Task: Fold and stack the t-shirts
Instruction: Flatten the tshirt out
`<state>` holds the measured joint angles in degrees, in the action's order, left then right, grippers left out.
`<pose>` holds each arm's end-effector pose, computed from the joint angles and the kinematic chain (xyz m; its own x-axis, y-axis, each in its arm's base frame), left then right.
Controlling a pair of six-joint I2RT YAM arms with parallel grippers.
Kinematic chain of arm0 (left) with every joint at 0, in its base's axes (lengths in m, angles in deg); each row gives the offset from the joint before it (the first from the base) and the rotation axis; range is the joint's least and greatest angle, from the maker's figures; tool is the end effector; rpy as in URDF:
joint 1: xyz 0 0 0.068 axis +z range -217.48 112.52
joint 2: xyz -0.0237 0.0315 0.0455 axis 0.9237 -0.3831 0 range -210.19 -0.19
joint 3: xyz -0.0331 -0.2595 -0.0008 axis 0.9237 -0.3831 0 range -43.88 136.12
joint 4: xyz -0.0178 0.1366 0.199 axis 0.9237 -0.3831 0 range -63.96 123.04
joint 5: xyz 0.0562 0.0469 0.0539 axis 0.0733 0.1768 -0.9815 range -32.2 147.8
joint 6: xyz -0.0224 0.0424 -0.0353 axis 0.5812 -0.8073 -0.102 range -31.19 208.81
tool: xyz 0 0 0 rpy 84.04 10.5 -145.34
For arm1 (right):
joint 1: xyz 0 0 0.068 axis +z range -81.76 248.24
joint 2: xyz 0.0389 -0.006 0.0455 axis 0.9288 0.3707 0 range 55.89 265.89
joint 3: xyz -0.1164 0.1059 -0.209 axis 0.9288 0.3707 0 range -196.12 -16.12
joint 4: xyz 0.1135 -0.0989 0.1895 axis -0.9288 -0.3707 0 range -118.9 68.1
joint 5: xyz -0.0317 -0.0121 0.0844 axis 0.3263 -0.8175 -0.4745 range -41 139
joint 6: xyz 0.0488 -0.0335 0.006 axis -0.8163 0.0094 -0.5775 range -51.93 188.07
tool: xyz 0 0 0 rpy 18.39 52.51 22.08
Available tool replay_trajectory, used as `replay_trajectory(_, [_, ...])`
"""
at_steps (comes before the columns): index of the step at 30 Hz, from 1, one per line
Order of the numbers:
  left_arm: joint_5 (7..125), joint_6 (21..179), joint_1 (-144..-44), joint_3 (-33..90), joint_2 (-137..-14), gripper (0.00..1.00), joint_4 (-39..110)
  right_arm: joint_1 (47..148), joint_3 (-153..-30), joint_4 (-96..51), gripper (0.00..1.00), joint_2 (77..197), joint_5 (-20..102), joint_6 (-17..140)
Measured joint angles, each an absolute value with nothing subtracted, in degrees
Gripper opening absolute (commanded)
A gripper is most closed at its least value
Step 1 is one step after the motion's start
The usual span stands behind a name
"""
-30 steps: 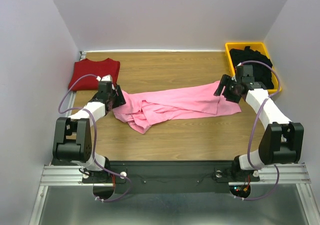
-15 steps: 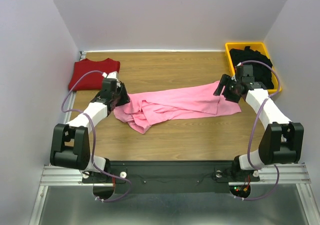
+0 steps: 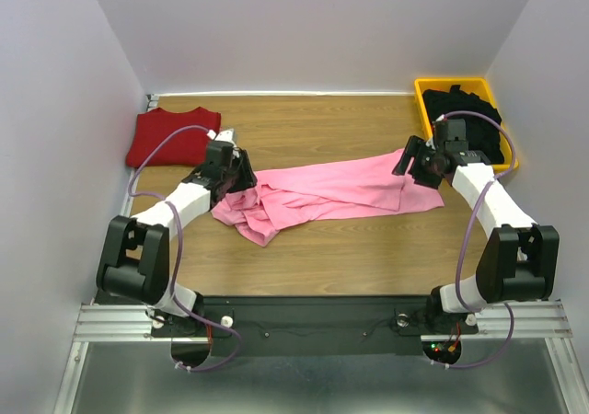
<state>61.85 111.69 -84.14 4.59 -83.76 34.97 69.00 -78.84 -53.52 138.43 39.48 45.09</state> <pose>0.2942 -0.0913 0.2202 -0.6161 -0.2203 -0.7562 0.1120 0.9258 -0.3610 0.2913 0.0109 0.2527 -0.7652 0.3749 -0.5234 0.1983 0.9107 0.3625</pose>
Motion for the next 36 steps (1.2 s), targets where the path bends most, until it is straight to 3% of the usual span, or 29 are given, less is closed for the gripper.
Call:
replay_trajectory(9, [62.48,113.61,-87.70,4.61,-92.24,0.54,37.33,69.00,-76.26,-52.93,0.76,138.43,39.28,44.50])
replay_trajectory(23, [45.72,109.54,-88.40,8.63,-80.46,0.51,27.45,69.00,-76.26,-52.75,0.76,138.30,39.31,44.25])
replay_trajectory(36, [41.04,103.82,-95.51,13.42,-88.02,0.49,21.79,69.00,-76.26,-52.75,0.76,138.30,39.24,44.23])
